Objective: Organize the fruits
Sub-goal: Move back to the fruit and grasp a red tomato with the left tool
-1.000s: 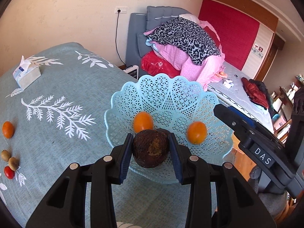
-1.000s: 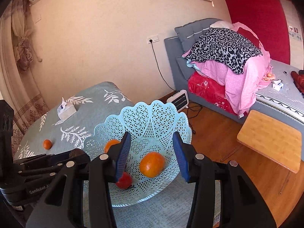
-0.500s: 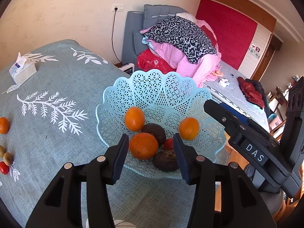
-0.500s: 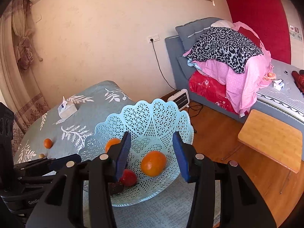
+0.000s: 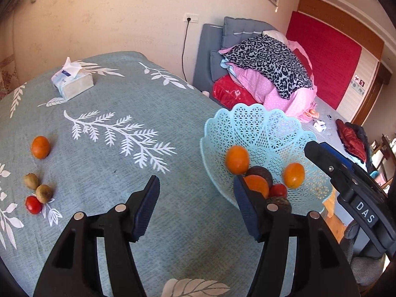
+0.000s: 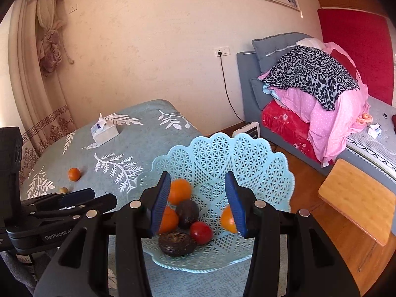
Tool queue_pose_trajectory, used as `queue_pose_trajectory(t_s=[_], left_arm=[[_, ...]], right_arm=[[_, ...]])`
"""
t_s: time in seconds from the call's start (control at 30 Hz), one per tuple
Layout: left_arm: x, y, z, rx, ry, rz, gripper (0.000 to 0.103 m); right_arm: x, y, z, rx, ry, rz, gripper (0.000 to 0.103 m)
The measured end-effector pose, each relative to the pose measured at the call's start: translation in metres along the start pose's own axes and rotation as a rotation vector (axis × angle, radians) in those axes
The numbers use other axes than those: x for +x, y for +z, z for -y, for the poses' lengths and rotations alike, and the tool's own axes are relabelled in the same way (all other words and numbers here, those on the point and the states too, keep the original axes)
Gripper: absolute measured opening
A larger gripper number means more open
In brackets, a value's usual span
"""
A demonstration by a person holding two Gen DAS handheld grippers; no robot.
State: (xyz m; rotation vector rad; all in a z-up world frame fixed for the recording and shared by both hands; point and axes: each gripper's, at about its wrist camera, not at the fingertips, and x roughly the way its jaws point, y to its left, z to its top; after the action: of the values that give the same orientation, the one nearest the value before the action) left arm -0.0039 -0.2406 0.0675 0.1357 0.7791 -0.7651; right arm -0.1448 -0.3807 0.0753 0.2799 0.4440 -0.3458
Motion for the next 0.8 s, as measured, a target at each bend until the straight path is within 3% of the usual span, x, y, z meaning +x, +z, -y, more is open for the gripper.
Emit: queue_pose_trajectory(t_s=[0.1,0.4,0.8], left_arm=[[-0.007,-0.002,-0.015,-0.012,0.06,0.025,0.067],[-0.025,-0.013,-0.071,-0.094,0.221,0.061,0.067],[-0.037,-0.037,-0.155,-0.215,0.379,0.025,0.067]], right_arm=[[0.004,0.001,-0.018,-0.042,0.038,-0.011,0.047],[0.018,-0.007,-0.068,-0.154,0.135,-0.063,0.047],[0.038,-0.018,-0.117,-0.244,0.222,-0.136,0.047]])
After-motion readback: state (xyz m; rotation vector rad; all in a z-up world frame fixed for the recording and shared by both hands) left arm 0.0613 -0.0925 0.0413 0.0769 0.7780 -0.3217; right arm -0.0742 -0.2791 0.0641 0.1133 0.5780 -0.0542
